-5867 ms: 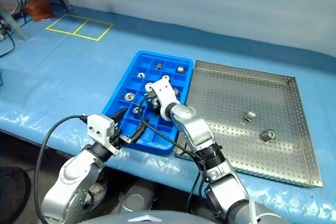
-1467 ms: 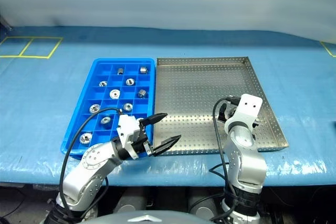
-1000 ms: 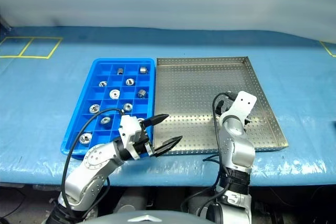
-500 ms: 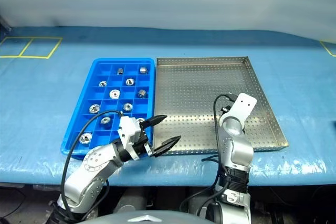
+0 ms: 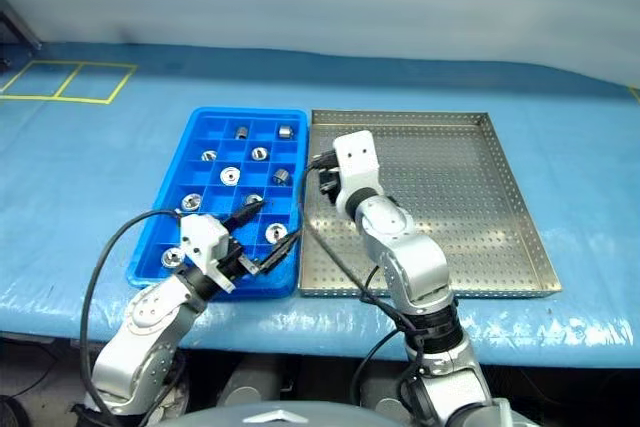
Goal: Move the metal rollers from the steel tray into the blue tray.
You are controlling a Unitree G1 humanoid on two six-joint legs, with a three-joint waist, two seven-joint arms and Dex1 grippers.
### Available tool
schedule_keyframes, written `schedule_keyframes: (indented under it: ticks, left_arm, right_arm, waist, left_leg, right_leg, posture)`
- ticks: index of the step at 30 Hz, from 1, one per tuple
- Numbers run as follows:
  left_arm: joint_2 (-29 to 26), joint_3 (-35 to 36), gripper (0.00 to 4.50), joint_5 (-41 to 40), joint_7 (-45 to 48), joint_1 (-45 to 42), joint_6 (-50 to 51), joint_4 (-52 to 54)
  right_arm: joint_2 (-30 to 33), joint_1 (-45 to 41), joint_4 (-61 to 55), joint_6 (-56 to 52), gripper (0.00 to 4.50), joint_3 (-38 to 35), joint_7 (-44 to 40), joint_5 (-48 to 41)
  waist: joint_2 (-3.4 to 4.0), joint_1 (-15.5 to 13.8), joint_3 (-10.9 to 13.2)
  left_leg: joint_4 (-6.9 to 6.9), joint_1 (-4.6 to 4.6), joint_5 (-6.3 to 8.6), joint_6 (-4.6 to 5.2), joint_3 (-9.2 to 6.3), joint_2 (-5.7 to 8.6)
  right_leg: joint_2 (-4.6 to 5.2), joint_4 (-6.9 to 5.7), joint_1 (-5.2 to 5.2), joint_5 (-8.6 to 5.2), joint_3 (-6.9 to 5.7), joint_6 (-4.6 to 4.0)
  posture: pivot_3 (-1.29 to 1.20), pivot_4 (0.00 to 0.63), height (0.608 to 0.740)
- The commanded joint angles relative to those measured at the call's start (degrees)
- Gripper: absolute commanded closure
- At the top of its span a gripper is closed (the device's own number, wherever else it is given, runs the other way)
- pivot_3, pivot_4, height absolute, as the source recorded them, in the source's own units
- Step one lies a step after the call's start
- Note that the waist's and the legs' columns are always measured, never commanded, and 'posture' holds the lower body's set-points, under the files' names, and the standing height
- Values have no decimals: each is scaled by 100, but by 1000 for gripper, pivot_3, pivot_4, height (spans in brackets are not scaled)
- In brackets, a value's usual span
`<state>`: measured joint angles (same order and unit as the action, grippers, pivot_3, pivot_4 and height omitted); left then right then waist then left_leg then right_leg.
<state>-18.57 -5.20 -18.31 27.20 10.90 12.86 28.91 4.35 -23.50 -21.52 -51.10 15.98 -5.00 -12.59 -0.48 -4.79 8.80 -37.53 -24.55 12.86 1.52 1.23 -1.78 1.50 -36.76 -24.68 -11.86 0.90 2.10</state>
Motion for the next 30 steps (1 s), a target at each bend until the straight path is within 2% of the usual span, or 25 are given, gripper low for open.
schedule_keyframes:
  ticks: [1, 8, 14, 20, 30]
  left_arm:
    - [-132, 256, 0, -110, -16, 234, 21, 469]
    - [-449, 682, 0, -393, 191, 1043, 105, 836]
    - [-497, 903, 0, -470, 176, 1398, 138, 975]
    - [-526, 998, 0, -516, 152, 1448, 229, 1051]
    - [-510, 854, 0, -514, 207, 1279, 300, 954]
  right_arm:
    - [3, -91, -207, 255, 2778, 322, -427, -60]
    - [-334, 57, 130, 426, 2778, 601, -756, -142]
    - [-462, 283, 381, 413, 2778, 712, -912, -168]
    - [-299, 675, 144, 133, 2778, 788, -1054, -250]
    - [-54, 1072, -453, -375, 2778, 888, -1271, -558]
  waist:
    - [0, -76, 1]
    - [-1, -300, 3]
    - [-1, -485, 4]
    - [-2, -667, 4]
    - [-5, -880, 2]
  left_leg:
    - [0, 0, 0, 0, -1, -1]
    - [0, -1, 1, -3, -3, -9]
    - [4, -11, 3, -7, -3, -9]
    - [12, -22, 6, -11, 3, -9]
    - [17, -28, 7, -12, 8, -9]
  right_leg:
    - [0, 0, 0, -1, -2, -1]
    - [3, 0, -4, -5, -14, -6]
    - [10, 10, -11, -6, -21, -7]
    - [11, 16, -52, -7, -20, -7]
    - [9, 24, -59, -8, -24, -7]
  posture:
    - [403, 150, 740]
    - [458, 150, 740]
    - [481, 150, 740]
    - [483, 150, 740]
    - [469, 150, 740]
